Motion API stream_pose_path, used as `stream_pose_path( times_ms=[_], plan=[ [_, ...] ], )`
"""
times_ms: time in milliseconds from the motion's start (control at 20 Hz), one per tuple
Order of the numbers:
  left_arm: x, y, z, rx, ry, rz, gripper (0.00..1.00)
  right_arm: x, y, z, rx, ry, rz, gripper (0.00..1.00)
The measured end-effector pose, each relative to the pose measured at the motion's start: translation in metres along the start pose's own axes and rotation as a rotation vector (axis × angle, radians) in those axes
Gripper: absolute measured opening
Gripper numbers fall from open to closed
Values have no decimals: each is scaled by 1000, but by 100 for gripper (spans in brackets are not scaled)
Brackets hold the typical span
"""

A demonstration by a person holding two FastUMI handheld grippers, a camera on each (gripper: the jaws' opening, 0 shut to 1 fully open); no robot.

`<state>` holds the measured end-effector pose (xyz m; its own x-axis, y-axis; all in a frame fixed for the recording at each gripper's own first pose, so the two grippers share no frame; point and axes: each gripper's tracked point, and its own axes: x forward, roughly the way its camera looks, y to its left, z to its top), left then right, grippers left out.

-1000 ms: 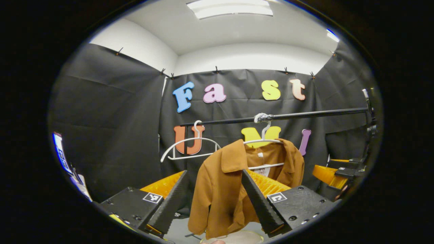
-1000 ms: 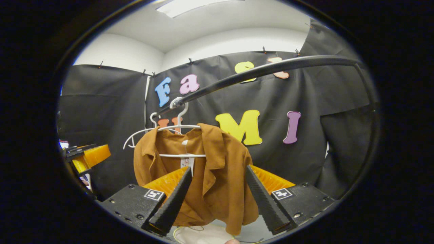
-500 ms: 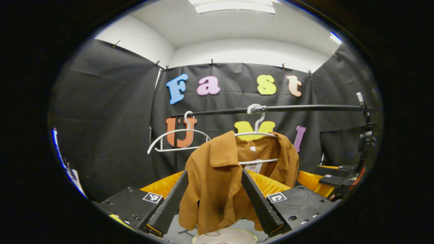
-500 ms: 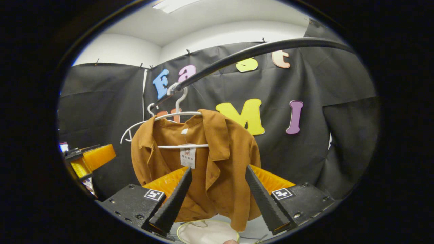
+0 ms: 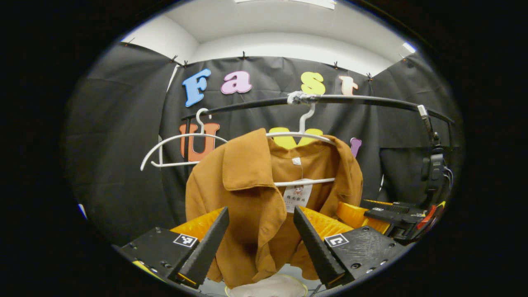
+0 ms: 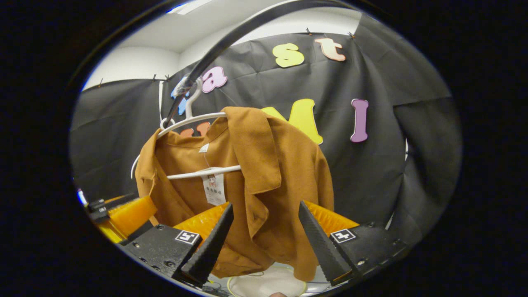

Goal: Grasp the clothes on the hanger with both hands and then place them into the laundry hamper below.

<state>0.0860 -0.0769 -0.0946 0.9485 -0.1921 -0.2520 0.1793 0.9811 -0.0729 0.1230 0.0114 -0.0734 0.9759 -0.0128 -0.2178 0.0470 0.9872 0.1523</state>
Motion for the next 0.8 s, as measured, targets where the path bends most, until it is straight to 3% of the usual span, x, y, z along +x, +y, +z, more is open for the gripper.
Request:
stream_pose_path(
  times_ms=[100, 200, 300, 350, 400, 450, 500, 550, 700, 750, 800],
  plan=[
    [16, 0, -5, -26, 25, -12, 96, 16, 3, 8, 20, -9, 12, 100],
    [28, 1, -10, -54, 54, -18, 100, 32, 8, 13, 56, -30, 21, 99],
    [42, 8, -12, -81, 66, -4, 95, 48, 6, 6, 133, -15, 8, 100],
    [47, 11, -13, -93, 73, 3, 100, 54, 2, 2, 182, -4, -2, 100],
    [54, 15, -16, -101, 86, 12, 93, 59, -2, 0, 232, 3, -10, 100],
    [59, 18, -16, -102, 91, 25, 100, 63, -4, -1, 271, 5, -16, 97],
    [64, 21, -17, -101, 91, 34, 94, 67, -6, -2, 291, 10, -17, 96],
    [70, 22, -18, -100, 91, 44, 97, 69, -8, -5, 292, 14, -19, 90],
    [77, 29, -22, -97, 95, 72, 67, 71, -8, -7, 269, 37, -16, 85],
    [78, 30, -22, -97, 101, 76, 58, 71, -6, -7, 274, 43, -5, 72],
    [78, 35, -22, -97, 104, 92, 48, 73, -8, -7, 278, 48, -2, 66]
  ],
)
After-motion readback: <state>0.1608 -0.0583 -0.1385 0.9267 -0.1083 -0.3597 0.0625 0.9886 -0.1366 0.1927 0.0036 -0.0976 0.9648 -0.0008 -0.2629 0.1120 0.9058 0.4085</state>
